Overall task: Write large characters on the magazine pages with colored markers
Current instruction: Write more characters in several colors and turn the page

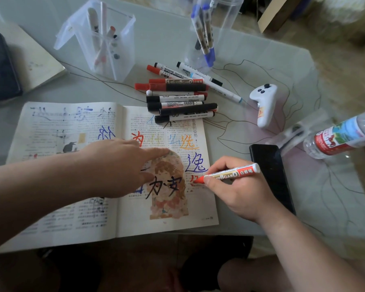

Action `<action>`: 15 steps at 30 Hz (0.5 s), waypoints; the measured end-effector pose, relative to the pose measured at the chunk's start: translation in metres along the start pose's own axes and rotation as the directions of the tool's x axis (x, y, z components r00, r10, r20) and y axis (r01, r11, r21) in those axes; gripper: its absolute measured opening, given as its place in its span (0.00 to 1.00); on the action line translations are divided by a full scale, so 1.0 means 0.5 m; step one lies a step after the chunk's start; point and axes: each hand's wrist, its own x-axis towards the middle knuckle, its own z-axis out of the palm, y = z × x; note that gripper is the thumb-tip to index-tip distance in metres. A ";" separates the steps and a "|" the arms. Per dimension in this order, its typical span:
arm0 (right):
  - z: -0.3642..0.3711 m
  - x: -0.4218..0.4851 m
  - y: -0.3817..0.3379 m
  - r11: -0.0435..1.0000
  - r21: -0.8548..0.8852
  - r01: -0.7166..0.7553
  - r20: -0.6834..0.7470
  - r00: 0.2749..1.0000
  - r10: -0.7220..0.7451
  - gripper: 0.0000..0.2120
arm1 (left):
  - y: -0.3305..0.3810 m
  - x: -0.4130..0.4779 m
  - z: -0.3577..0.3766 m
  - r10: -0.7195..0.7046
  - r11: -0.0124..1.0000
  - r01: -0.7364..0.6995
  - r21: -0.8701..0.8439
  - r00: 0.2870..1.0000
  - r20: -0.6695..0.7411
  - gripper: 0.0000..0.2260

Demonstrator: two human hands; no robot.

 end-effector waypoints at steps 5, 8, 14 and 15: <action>0.001 0.003 0.003 0.999 -0.036 -0.033 -0.028 0.999 0.032 0.08 | 0.001 -0.001 -0.001 0.004 1.000 -0.004 0.001 1.000 0.001 0.27; -0.001 0.007 0.007 0.998 -0.018 -0.063 -0.060 0.996 0.061 0.09 | 0.001 -0.001 -0.001 0.005 1.000 -0.005 -0.003 1.000 0.008 0.27; 0.002 -0.003 0.001 0.999 -0.042 0.014 0.030 0.999 -0.013 0.06 | 0.001 0.000 -0.001 0.001 1.000 -0.001 0.002 1.000 0.001 0.28; 0.002 -0.002 0.002 0.999 -0.049 0.008 0.022 1.000 -0.007 0.06 | 0.000 0.000 0.000 0.000 1.000 0.000 0.003 1.000 0.002 0.28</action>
